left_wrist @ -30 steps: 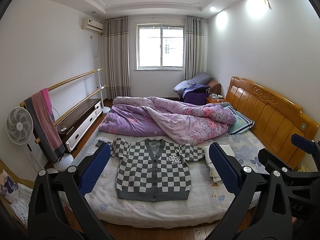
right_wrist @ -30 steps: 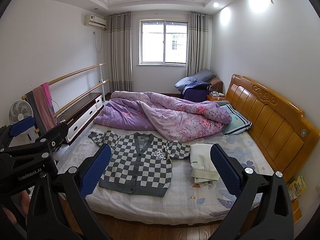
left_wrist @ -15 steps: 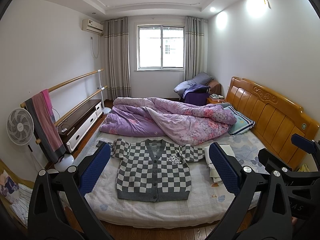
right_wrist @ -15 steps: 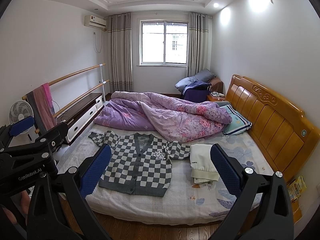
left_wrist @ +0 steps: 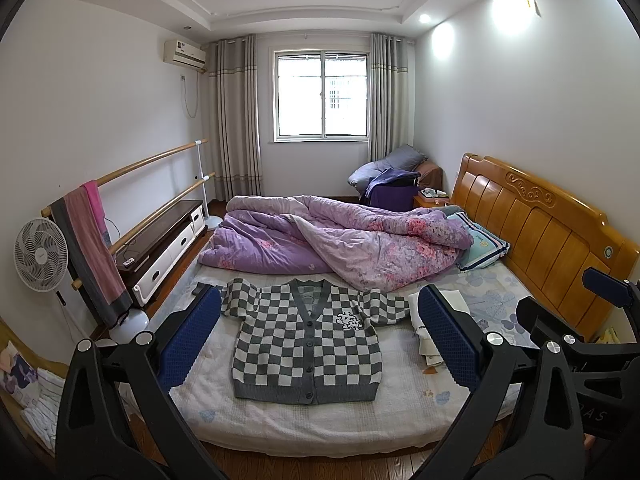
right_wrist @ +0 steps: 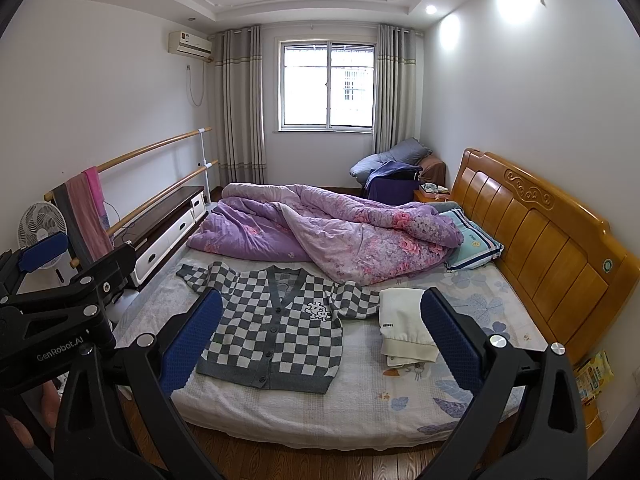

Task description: Fold large clothes

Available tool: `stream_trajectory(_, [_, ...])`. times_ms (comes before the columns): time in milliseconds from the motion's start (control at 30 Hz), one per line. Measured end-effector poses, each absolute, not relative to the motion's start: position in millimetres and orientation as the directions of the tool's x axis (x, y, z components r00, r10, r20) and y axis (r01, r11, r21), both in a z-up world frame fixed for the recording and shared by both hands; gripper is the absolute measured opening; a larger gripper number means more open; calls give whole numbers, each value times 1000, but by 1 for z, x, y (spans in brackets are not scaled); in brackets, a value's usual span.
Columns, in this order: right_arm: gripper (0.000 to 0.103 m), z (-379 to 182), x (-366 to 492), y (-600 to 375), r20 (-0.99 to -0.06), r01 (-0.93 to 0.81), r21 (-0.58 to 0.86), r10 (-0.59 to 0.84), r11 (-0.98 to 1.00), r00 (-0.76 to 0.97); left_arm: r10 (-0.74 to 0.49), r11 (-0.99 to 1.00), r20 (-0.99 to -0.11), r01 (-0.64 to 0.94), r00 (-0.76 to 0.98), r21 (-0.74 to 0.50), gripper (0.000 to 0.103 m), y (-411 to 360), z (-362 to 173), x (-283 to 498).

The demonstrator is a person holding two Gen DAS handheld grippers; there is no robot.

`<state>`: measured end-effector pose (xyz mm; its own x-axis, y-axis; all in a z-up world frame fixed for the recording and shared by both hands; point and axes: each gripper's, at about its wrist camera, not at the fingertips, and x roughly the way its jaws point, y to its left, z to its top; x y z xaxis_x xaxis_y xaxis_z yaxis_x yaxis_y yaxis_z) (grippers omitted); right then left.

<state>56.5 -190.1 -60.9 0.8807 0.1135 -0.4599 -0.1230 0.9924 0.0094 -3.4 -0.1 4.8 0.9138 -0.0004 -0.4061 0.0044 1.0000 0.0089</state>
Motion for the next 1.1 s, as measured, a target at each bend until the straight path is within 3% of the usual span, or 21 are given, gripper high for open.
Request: stream_trajectory(1100, [96, -65, 73, -191, -508, -108, 22, 104, 994, 855, -2, 1000, -449, 13, 893, 21, 98, -18, -25, 24])
